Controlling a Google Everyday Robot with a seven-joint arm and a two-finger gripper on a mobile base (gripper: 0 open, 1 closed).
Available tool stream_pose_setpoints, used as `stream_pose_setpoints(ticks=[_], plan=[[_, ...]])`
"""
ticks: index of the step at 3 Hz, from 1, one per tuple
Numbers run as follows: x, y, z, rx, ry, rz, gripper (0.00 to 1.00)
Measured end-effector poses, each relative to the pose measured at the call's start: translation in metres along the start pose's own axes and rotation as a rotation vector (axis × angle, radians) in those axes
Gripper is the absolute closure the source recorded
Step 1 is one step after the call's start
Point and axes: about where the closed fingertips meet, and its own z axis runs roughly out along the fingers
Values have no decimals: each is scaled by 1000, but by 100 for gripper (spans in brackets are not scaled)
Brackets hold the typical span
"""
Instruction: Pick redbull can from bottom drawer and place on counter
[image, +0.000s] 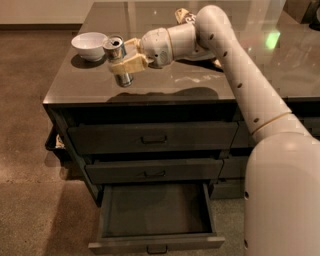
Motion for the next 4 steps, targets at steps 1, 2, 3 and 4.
stream_pose_setpoints(ticks=[1,2,3,4], plan=[[24,-17,-13,44,-28,89,100],[43,-25,-27,79,-52,150,100],[49,-28,-40,111,-68,171,81],[50,-27,-50,133,-79,173,58]])
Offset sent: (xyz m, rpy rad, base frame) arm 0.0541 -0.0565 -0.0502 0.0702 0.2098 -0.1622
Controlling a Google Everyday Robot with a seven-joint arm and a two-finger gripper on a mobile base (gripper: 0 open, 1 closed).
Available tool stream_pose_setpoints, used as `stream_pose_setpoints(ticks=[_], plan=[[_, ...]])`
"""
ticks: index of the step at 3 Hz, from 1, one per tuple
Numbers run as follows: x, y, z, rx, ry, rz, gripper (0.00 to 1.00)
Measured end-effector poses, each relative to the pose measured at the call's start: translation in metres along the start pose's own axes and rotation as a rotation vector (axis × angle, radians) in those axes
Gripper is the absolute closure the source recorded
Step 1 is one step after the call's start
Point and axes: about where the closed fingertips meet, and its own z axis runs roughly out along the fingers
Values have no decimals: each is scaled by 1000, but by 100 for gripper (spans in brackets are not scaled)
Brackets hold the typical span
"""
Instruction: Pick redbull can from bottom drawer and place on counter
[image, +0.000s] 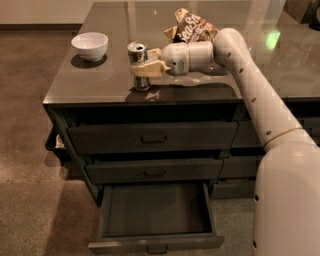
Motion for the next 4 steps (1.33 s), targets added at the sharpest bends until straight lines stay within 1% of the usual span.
stream_pose_setpoints(ticks=[2,3,4], plan=[[0,0,0,0,0,0,11],[0,0,0,0,0,0,0],[0,0,0,0,0,0,0]])
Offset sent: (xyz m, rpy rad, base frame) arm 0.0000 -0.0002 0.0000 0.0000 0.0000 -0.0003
